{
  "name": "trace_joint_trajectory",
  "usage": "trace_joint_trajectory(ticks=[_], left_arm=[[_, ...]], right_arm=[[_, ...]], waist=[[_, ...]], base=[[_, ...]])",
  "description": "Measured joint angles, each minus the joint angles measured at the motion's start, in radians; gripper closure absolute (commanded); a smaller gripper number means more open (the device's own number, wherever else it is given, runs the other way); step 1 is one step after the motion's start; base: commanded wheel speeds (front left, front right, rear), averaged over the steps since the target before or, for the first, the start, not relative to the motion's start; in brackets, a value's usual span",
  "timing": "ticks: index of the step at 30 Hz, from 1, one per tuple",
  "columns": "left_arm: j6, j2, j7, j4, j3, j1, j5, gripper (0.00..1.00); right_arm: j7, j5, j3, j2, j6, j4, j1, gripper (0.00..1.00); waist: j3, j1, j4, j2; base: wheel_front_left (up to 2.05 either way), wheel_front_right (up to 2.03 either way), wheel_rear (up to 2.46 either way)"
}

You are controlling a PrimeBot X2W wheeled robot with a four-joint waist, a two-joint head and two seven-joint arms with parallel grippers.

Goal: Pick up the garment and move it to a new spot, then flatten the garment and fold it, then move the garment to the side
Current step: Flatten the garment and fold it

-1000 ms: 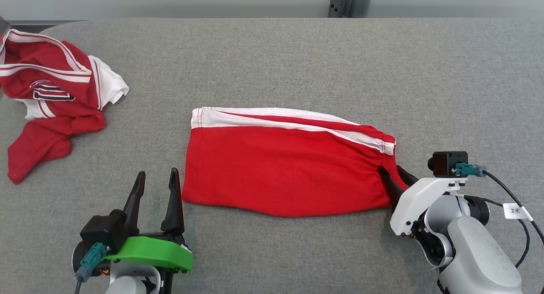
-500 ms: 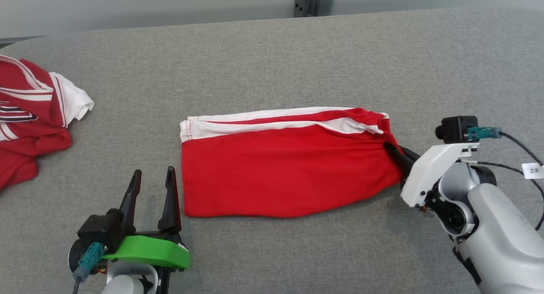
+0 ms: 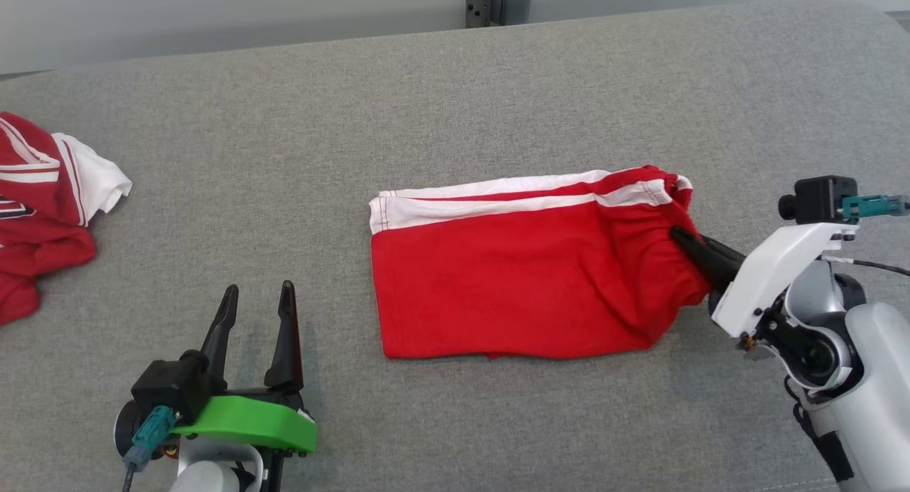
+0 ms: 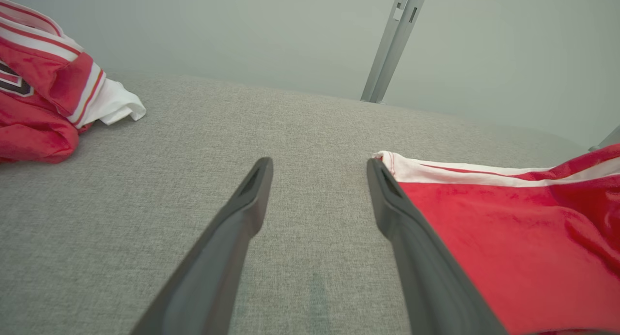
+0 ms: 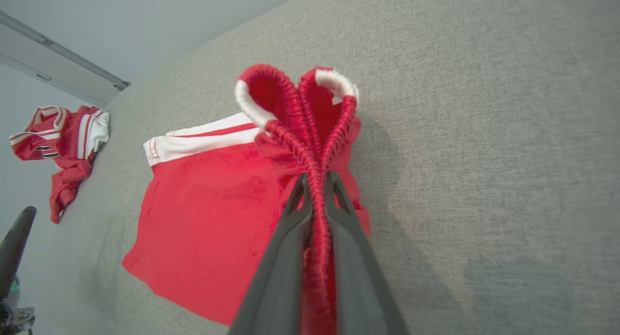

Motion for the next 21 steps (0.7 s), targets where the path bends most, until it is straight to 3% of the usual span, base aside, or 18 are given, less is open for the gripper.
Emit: trace_joint_trajectory(ticks=[10,21], left_arm=[[-0.004,0.019,0.007,-0.001,-0.003,-0.002,0.002,0.0],[-0.007,0.005,0.009,0.003,-0.026,-0.002,-0.001,0.0]], right_arm=[[-0.002,0.1,0.101,0.144,0.0,-0.097,0.021,1.0],[-0.086,0.073,0.215,0.256,0.0,0.072,-0.091,1.0]], waist=[[-0.001,0.0,0.025,0.0],[-0.006,0.0,0.077,0.0]], base=[[0.0,0.0,0.0],[0.0,0.0,0.0]])
